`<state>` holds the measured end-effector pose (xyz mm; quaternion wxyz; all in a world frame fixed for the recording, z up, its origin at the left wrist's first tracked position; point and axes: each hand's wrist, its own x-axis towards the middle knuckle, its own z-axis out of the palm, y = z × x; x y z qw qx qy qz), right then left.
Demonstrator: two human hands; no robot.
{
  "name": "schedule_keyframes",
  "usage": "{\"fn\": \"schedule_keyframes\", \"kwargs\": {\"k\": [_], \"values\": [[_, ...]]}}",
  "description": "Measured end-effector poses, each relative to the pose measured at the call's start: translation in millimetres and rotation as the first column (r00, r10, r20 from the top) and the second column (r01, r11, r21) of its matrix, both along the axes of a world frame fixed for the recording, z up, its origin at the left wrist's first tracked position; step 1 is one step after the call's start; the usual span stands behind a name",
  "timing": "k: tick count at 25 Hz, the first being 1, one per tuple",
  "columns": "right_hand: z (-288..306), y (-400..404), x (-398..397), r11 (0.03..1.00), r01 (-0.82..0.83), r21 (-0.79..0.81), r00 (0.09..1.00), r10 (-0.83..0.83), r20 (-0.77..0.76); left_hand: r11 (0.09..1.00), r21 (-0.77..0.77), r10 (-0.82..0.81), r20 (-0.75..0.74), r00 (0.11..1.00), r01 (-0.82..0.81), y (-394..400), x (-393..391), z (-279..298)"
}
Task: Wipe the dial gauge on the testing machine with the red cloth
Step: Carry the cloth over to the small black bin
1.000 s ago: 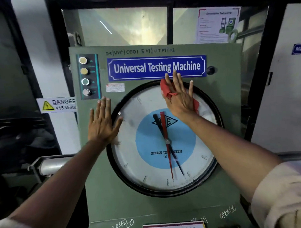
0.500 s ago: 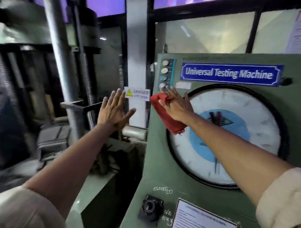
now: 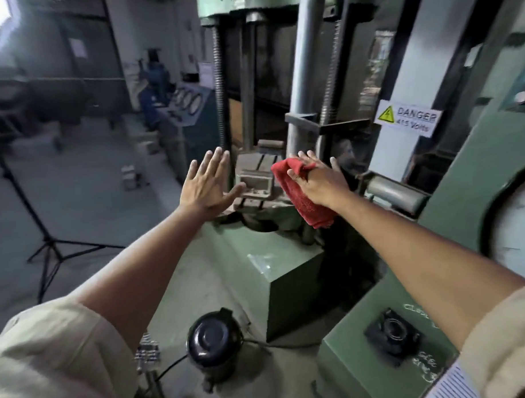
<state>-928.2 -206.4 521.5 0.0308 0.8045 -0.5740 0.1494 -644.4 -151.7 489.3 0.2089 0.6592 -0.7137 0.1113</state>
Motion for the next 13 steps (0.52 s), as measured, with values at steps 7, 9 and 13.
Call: {"fn": "schedule_keyframes", "kwargs": {"k": [7,9,13], "values": [[-78,-50,146,0.979,-0.147,0.139,0.985,0.158,-0.069,0.987,0.138,0.085,-0.018,0.996,-0.081,-14,120,-86],[-97,-61,169,0.978,-0.14,0.158,0.981,0.158,-0.112,0.985,0.156,0.079,-0.021,0.997,-0.075,-23,136,-107],[-129,-82,199,0.967,-0.132,0.219,0.973,0.168,-0.158,0.975,0.21,0.083,-0.042,0.996,-0.072,-41,165,-142]]}}
